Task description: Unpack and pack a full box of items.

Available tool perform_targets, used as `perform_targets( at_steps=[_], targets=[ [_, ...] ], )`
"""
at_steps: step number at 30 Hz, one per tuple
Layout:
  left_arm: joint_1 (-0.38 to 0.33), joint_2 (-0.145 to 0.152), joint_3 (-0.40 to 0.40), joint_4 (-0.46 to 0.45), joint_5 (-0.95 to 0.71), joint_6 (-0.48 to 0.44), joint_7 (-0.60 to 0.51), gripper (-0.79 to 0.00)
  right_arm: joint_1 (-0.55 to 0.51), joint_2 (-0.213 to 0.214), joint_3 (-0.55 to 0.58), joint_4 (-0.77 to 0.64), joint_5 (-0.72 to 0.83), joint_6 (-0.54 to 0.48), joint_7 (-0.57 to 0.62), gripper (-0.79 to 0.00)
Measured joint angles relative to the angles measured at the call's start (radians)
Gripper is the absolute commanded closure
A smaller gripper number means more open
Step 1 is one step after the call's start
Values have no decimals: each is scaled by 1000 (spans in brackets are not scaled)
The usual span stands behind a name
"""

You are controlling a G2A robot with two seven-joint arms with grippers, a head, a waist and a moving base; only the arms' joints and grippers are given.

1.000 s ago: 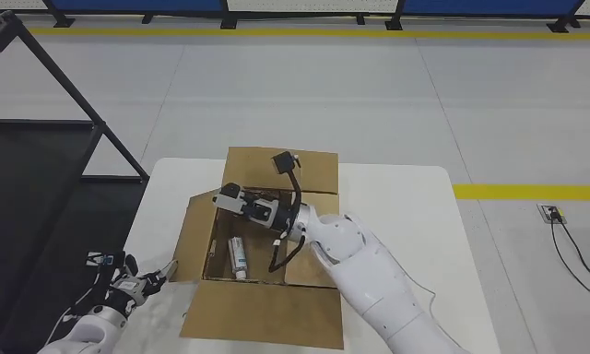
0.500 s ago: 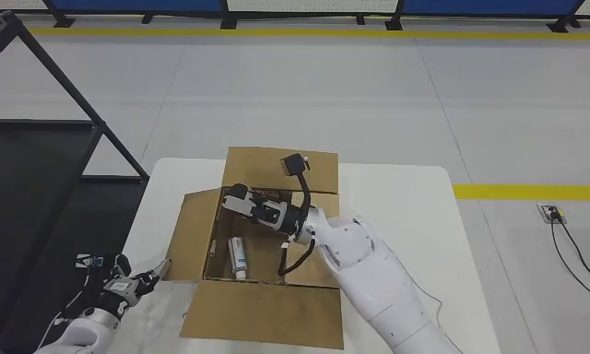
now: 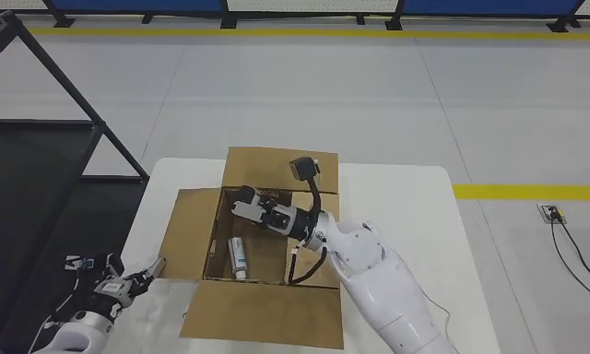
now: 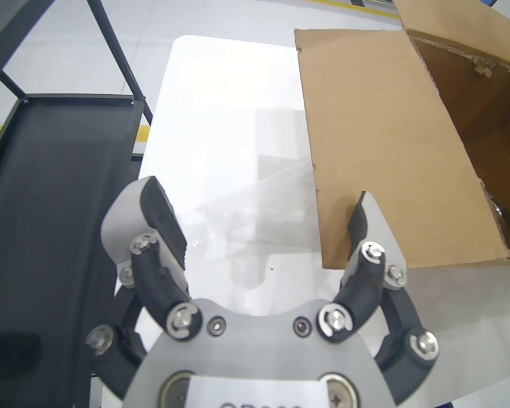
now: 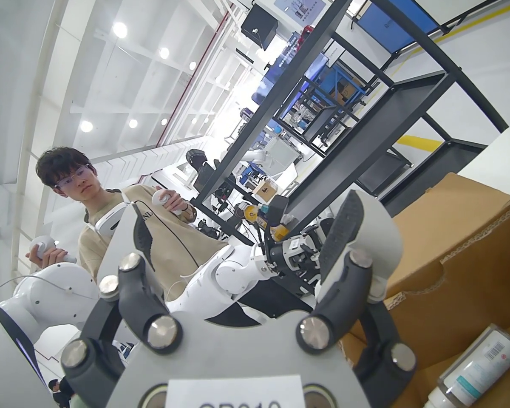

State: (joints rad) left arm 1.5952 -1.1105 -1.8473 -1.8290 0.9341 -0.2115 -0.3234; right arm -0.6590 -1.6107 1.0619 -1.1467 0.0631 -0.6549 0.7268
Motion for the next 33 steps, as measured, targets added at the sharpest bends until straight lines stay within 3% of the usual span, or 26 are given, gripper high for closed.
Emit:
perform_targets(
  at_steps=[18,33],
  targets=[
    [-60,4,27,-3,21,7,-47,-785,-111,46,75,-152,-52,42,9,-785],
    [-212,11,88,81,84,9,-116,-785,-134,67,91,-174,-42,35,-7,-785]
  ],
)
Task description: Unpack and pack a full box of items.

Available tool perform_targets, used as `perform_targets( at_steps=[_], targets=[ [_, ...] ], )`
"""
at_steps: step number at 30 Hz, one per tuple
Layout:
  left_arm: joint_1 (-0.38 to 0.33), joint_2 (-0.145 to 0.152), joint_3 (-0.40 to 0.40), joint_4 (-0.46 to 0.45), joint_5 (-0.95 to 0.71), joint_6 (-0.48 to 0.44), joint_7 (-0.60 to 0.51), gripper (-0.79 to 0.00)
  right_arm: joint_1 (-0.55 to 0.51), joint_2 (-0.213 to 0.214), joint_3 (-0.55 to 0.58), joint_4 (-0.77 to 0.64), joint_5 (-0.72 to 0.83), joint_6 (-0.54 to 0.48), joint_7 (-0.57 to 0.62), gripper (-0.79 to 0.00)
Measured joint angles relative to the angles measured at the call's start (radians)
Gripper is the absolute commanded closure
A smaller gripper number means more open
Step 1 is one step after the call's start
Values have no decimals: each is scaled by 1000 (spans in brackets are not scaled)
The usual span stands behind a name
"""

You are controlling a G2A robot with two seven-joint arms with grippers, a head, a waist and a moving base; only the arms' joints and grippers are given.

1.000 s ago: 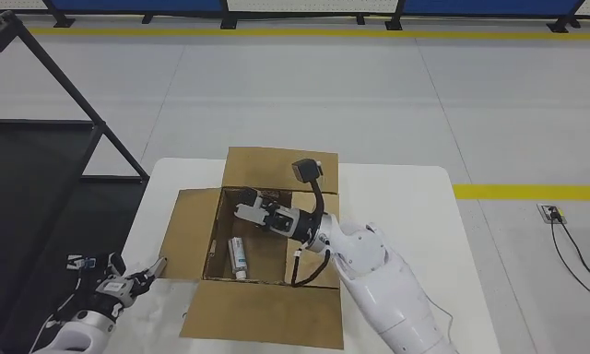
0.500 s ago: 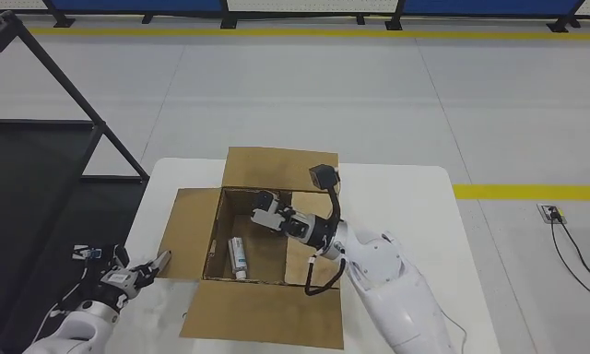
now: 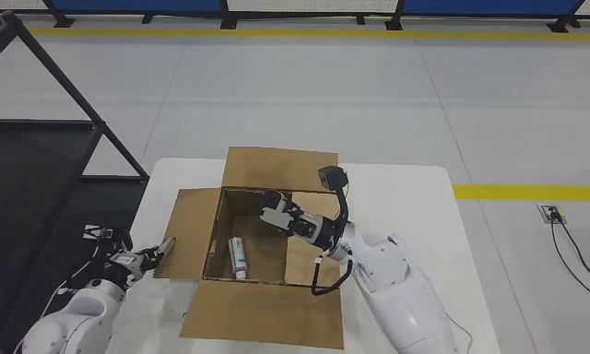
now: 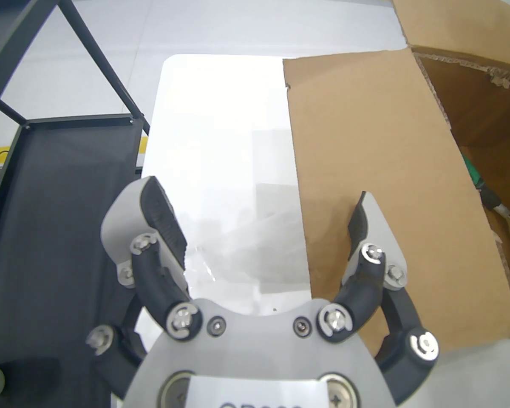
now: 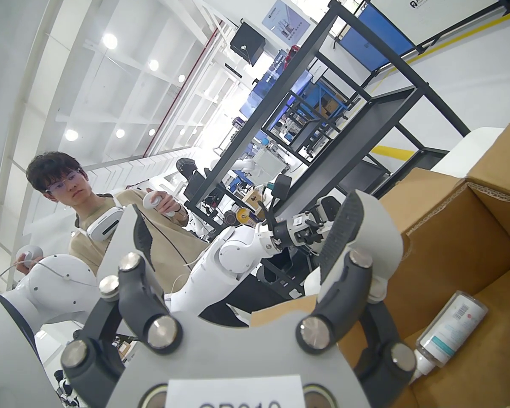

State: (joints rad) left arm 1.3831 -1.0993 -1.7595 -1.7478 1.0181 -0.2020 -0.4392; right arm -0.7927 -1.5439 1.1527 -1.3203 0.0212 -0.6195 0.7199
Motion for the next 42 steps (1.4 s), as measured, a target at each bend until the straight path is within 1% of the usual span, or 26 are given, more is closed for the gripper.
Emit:
perform_targets(
  at_steps=[4,6,9,13,19,27,30,33,36,39,42],
  targets=[
    [-50,2,31,23,45,-1,-17,-785,-11,6,8,-10,1,-2,-6,-785],
    [-70,3,48,23,94,16,-14,-785,-18,10,12,-18,1,-2,-8,-785],
    [-80,3,63,9,138,42,-13,-785,-30,15,17,-31,-2,-2,-13,-785],
    [-89,3,62,-21,157,65,-23,-785,-48,21,28,-48,-4,-4,-22,-785],
    [-67,5,48,-105,178,77,-15,-785,-73,32,42,-75,-1,-10,-29,-785],
    [-11,3,7,-248,167,110,8,-785,-86,42,42,-100,-6,-6,-39,-785],
    [9,2,-13,-300,120,100,13,-785,-87,45,42,-104,-8,-4,-41,-785],
    [34,3,-37,-361,57,57,-4,-785,-93,51,52,-119,-20,-6,-40,-785],
    [40,5,-37,-405,-13,6,-45,-785,-114,61,78,-156,-64,-22,-48,-785],
    [15,7,-11,-414,-87,-20,-106,-785,-151,74,113,-207,-105,-47,-42,-785],
    [-40,7,47,-382,-178,-29,-195,-785,-201,89,155,-264,-127,-67,-24,-785]
  ],
)
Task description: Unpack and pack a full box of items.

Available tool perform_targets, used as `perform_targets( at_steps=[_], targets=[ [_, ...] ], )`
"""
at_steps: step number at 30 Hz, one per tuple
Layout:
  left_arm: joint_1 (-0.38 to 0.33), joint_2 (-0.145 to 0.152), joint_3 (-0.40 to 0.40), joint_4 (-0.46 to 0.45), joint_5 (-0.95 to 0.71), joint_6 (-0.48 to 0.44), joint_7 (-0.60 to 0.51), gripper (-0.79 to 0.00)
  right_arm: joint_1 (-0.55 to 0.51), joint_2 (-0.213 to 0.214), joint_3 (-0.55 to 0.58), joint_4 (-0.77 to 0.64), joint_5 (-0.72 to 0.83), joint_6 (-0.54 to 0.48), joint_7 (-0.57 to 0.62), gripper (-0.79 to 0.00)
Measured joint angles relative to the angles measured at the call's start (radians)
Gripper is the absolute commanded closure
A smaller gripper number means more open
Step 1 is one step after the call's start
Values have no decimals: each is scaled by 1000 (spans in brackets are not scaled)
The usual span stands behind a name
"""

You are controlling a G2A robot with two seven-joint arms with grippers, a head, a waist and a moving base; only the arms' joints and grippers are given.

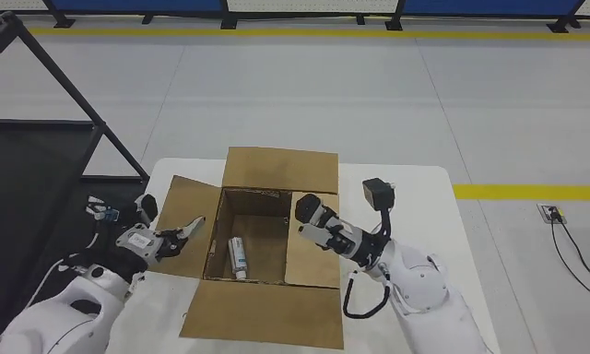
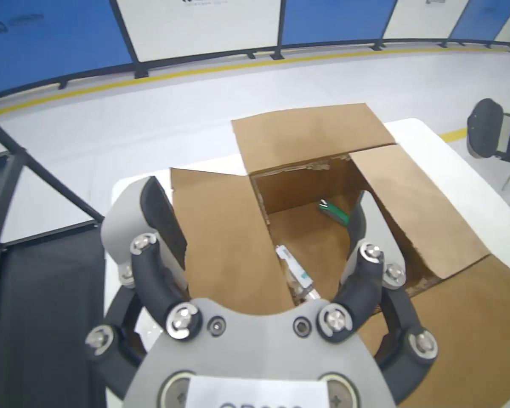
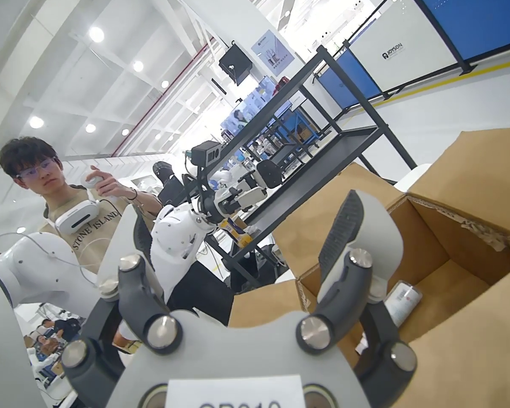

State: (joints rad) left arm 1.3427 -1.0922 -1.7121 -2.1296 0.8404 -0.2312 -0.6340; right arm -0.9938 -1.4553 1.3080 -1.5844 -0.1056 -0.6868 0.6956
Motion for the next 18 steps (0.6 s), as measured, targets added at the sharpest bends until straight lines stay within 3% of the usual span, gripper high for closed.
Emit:
perform_targets(
  at_steps=[5,7,18],
  targets=[
    [-145,1,106,110,-198,34,-195,-785,-106,24,90,-92,-26,-7,-6,-785],
    [-181,1,135,129,-206,50,-231,-785,-150,29,119,-122,-41,1,-36,-785],
    [-182,1,140,131,-198,50,-233,-785,-159,30,125,-129,-44,3,-43,-785]
  ],
)
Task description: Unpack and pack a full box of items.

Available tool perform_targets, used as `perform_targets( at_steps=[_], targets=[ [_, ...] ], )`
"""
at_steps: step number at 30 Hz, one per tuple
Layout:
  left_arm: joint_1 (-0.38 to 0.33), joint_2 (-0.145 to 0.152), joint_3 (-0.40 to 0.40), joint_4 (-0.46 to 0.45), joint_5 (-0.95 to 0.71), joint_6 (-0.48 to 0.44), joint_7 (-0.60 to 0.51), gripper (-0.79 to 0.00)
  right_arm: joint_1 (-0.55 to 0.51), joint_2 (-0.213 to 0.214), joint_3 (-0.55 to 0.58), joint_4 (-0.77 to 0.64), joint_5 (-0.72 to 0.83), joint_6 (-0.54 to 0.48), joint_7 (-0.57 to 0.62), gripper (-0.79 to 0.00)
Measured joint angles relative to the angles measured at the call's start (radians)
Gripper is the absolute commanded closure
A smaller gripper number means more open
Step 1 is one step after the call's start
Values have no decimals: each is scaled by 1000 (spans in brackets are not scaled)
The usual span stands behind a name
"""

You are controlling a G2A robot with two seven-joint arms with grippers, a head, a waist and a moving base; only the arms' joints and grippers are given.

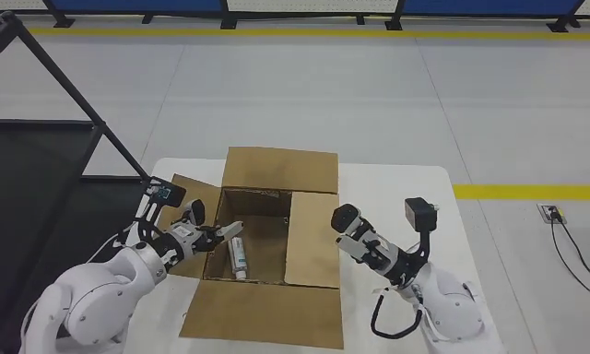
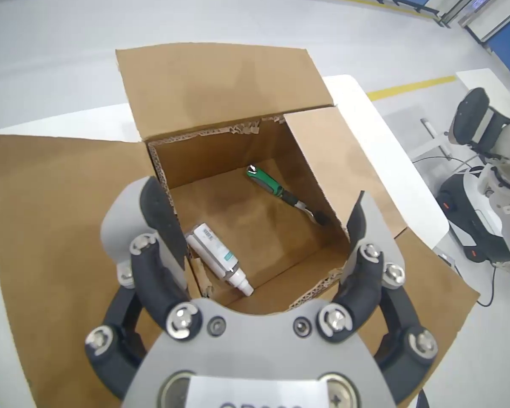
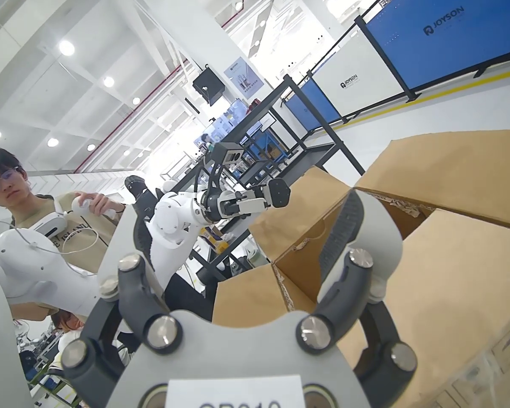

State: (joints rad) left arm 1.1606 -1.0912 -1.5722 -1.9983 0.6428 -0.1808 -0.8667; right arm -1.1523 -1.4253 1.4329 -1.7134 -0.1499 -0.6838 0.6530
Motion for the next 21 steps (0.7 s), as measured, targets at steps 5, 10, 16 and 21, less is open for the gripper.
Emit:
perform_targets(
  at_steps=[5,10,16,21],
  targets=[
    [-30,-6,57,57,-119,60,-36,-785,-12,7,-9,-29,-46,-1,7,-785],
    [-144,-18,152,156,-300,106,-115,-785,-37,22,13,-61,-61,-34,42,-785],
    [-268,-39,292,312,-408,153,-144,-785,-96,42,62,-87,-54,-81,59,-785],
    [-347,-59,385,441,-488,163,-143,-785,-162,58,112,-126,-61,-104,51,-785]
  ],
)
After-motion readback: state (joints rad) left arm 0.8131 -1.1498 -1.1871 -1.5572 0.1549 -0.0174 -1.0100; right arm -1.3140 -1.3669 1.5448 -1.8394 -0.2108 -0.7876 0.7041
